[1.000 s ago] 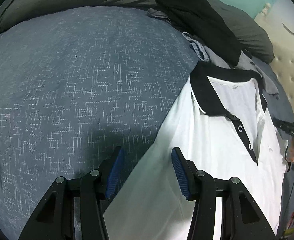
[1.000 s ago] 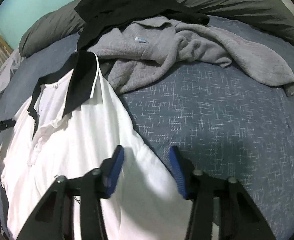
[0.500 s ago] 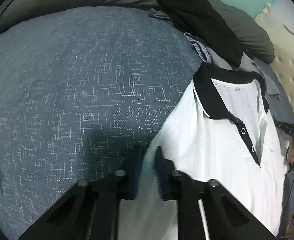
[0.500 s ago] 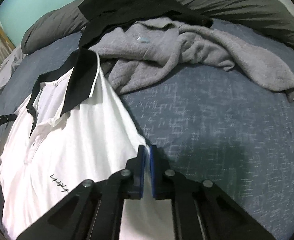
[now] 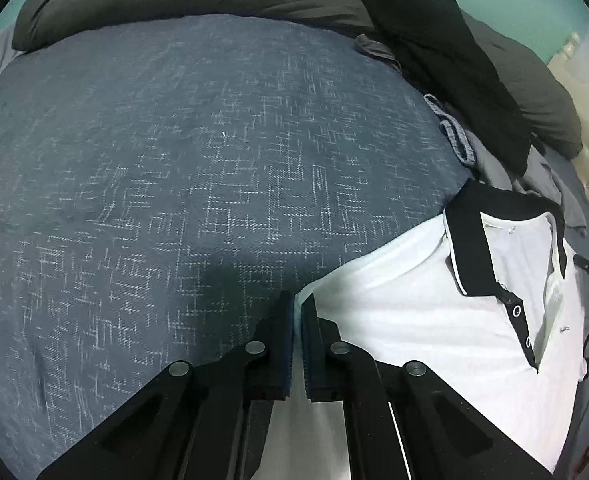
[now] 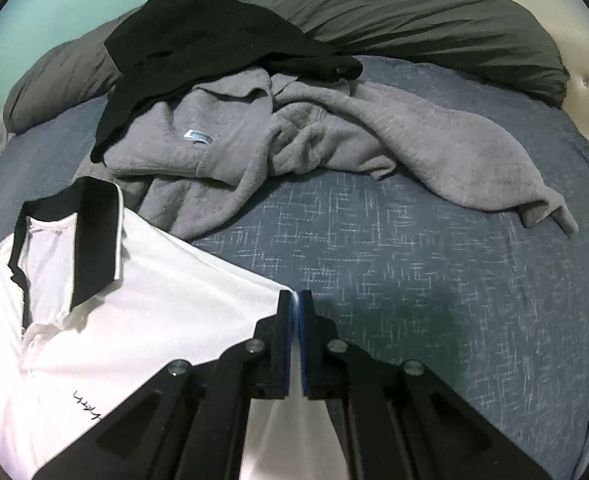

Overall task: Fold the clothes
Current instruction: 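Lower the shirt onto the bed and open both tools beside the collar, then move the right tool to the black-trimmed sleeve cuff and close on it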

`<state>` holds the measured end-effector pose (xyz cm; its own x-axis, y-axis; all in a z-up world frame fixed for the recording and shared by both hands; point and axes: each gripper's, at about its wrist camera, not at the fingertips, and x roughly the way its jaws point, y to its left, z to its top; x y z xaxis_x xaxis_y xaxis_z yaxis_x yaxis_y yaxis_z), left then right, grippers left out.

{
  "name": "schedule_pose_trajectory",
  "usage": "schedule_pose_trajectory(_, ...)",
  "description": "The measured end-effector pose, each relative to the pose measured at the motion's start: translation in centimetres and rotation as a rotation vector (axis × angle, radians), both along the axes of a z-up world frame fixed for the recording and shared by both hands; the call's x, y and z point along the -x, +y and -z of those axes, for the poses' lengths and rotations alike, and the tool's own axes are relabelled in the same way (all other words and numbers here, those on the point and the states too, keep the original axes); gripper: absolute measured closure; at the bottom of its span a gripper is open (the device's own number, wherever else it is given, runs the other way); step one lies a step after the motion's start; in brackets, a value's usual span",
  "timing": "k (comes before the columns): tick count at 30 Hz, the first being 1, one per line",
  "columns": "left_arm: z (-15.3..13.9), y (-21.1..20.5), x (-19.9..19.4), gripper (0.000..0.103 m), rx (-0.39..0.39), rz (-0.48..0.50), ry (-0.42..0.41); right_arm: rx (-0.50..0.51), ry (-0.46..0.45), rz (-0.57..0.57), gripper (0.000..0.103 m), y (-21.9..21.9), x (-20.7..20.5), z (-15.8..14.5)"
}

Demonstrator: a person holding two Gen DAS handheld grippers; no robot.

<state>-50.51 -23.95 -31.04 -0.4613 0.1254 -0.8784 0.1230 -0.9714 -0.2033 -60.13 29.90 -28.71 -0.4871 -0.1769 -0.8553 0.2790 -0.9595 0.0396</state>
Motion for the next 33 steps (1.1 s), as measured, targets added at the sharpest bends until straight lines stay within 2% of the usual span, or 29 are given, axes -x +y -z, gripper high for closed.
schedule_pose_trajectory(4,0.0,-0.6,0.4,0.099,-0.009,-0.008,0.005,0.004,-0.017,0.004,0.1,-0.3,0.5,1.0)
schedule_pose_trajectory(11,0.4,-0.4,0.6,0.098,-0.028,0.014,0.01,0.076,-0.038,0.008,0.1,-0.1,0.3,2.0)
schedule_pose_trajectory(15,0.2,-0.9,0.4,0.096,-0.077,0.001,0.01,0.113,-0.049,0.017,0.097,0.4,0.2,1.6)
schedule_pose_trajectory(17,-0.3,-0.9,0.3,0.09,-0.061,0.009,0.013,0.124,-0.04,0.031,0.085,0.7,0.2,1.3)
schedule_pose_trajectory(18,-0.6,-1.0,0.2,0.083,-0.062,0.009,0.016,0.139,-0.038,0.036,0.071,0.9,0.2,1.0)
schedule_pose_trajectory(19,-0.9,-1.2,0.1,0.076,-0.067,0.007,0.023,0.154,-0.035,0.041,0.065,1.2,0.2,0.6)
schedule_pose_trajectory(22,-1.8,-1.7,-0.1,0.064,-0.074,-0.005,0.047,0.191,-0.011,0.058,0.065,2.0,0.2,-0.1)
schedule_pose_trajectory(25,-1.6,-1.9,-0.2,0.064,-0.081,-0.012,0.047,0.202,-0.027,0.066,0.065,2.6,0.2,-0.1)
schedule_pose_trajectory(33,-0.3,-2.1,-0.4,0.064,-0.107,-0.035,0.03,0.225,-0.057,0.004,0.067,2.3,-0.7,1.6)
